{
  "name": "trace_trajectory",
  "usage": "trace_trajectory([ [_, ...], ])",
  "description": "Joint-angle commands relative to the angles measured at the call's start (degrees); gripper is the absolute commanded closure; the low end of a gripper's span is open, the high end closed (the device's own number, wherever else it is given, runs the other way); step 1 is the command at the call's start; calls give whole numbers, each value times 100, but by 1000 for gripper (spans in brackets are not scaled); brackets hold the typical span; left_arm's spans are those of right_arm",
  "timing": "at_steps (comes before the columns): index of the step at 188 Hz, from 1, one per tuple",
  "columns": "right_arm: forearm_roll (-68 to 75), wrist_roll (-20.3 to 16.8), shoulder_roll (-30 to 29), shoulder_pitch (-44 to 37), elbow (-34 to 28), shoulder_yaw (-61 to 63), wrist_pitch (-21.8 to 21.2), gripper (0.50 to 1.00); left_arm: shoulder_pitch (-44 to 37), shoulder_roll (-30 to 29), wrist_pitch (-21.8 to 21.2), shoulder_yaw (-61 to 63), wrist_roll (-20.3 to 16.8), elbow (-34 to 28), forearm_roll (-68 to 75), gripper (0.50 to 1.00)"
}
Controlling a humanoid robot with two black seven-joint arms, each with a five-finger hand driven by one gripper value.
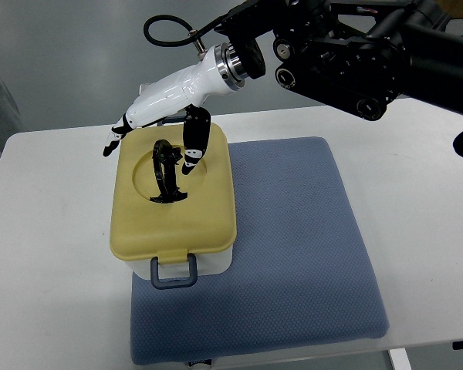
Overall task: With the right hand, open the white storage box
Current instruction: 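Swing the right hand over the yellow lid toward its black handle, then close the right hand's fingers around the black lid handle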
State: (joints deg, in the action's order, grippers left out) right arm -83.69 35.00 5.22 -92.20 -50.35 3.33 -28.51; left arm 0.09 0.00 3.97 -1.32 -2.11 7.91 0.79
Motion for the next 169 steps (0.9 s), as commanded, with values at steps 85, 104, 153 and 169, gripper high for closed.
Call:
trace_trajectory([
  [85, -271, 0, -136, 35, -1, -333, 293, 640, 0, 0, -1, 0, 0, 0, 0, 500],
  [104, -271, 0, -136, 44, -1, -324, 372, 671, 0, 0, -1, 0, 0, 0, 0, 500],
  [153, -271, 0, -136, 70, 52, -324, 460, 734, 0, 0, -1, 0, 0, 0, 0, 500],
  [169, -271, 0, -144, 79, 61, -324, 487, 771, 0, 0, -1, 0, 0, 0, 0, 500],
])
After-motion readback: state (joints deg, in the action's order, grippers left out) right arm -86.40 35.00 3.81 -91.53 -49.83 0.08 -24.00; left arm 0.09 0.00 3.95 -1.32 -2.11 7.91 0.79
